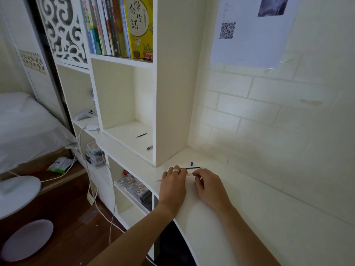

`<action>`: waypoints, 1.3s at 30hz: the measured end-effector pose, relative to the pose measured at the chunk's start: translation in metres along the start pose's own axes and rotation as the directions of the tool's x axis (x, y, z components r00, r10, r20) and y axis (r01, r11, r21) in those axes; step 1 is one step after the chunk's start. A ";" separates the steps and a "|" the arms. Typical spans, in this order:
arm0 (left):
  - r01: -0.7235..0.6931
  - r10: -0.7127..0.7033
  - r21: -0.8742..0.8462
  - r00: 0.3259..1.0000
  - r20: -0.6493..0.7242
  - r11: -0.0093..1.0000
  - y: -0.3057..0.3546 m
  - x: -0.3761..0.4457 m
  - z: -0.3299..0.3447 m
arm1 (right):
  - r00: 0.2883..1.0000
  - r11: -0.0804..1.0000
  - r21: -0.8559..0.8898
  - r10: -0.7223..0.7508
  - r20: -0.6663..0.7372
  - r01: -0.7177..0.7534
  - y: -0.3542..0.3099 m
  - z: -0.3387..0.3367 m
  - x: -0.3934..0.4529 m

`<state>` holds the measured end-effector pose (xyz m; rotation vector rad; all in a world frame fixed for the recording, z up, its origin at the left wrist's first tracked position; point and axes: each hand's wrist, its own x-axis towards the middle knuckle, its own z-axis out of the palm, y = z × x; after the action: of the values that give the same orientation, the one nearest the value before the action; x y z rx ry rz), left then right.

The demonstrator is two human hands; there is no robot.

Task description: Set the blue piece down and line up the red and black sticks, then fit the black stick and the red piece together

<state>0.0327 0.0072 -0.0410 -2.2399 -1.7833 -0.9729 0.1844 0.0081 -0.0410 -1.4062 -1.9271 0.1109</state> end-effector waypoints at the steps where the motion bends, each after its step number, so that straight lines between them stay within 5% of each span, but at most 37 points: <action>1: 0.009 -0.009 0.009 1.000 0.004 1.000 0.001 -0.001 0.000 | 1.000 1.000 -0.001 0.003 0.012 -0.003 0.001 0.000 0.000; 10: 0.182 -0.182 -0.002 0.983 0.009 0.983 -0.002 0.001 -0.002 | 0.999 0.999 -0.039 0.031 0.008 -0.031 0.003 0.003 0.029; 14: 0.190 -0.190 -0.004 0.982 0.006 0.982 -0.003 0.001 -0.001 | 1.000 0.997 -0.076 0.026 0.000 -0.026 -0.008 0.006 0.055; 17: 0.190 -0.190 -0.021 0.982 0.011 0.982 -0.003 0.002 -0.001 | 0.989 0.980 -0.145 0.127 -0.073 -0.137 -0.011 0.009 0.071; 22: 0.182 -0.182 -0.027 0.983 0.011 0.983 -0.002 0.003 -0.002 | 0.964 0.929 -0.266 0.265 -0.001 -0.255 -0.005 0.018 0.082; 29: 0.172 -0.172 -0.004 0.985 0.011 0.985 -0.004 0.004 0.002 | 0.973 0.934 -0.282 0.231 0.003 -0.220 -0.001 0.032 0.081; 34: 0.150 -0.150 -0.004 0.989 0.022 0.989 -0.004 0.004 0.001 | 0.985 0.955 -0.241 0.166 -0.043 -0.171 0.001 0.032 0.076; 39: 0.107 -0.106 -0.009 0.994 0.033 0.994 -0.005 0.005 0.001 | 0.984 0.985 0.041 0.169 -0.056 -0.167 0.004 0.015 0.054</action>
<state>0.0290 0.0136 -0.0409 -2.1996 -1.9339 -0.9723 0.1717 0.0609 -0.0259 -1.5294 -1.7481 0.1804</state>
